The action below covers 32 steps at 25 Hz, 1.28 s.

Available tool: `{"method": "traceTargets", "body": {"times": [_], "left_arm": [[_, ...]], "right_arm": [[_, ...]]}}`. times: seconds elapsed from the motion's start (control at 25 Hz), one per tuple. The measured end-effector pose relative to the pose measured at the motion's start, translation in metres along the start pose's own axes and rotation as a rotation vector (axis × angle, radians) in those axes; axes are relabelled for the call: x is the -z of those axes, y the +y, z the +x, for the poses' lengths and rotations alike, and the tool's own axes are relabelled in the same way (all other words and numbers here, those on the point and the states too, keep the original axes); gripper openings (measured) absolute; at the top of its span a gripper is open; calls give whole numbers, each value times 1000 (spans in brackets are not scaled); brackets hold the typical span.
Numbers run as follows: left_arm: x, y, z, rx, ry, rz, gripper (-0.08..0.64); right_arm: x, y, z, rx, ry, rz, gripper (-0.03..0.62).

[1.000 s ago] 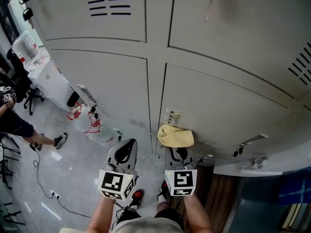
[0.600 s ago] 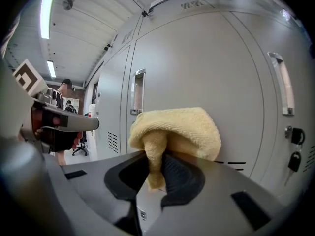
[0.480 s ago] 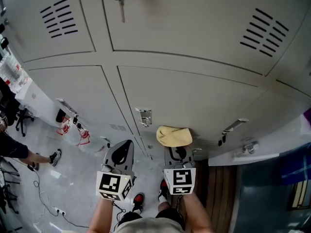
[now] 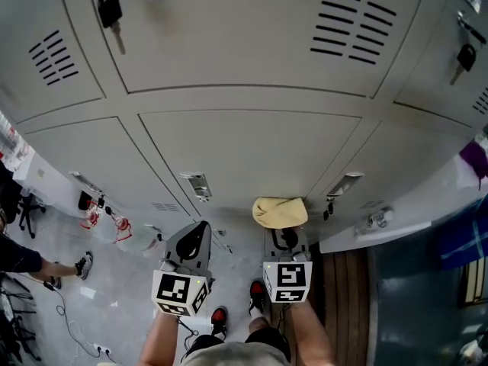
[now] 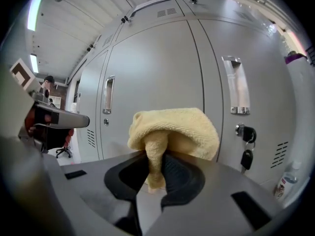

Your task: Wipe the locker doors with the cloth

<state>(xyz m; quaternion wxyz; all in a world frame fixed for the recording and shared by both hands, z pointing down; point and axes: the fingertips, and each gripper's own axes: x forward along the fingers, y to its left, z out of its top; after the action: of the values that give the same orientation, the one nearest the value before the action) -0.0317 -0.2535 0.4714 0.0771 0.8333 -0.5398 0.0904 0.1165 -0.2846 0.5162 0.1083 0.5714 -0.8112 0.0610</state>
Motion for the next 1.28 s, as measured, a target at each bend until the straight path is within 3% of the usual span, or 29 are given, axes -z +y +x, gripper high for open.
{"method": "traceTargets", "body": {"times": [0.28, 0.72, 1.28], "left_arm": [[-3, -20, 11, 53, 0, 11, 23], [-8, -25, 13, 84, -11, 24, 23], [-39, -31, -51, 149, -90, 58, 23]], "right_arm": [[4, -27, -12, 69, 5, 19, 75], [-4, -31, -22, 96, -13, 4, 75], [-60, 6, -106, 168, -128, -79, 75]]}}
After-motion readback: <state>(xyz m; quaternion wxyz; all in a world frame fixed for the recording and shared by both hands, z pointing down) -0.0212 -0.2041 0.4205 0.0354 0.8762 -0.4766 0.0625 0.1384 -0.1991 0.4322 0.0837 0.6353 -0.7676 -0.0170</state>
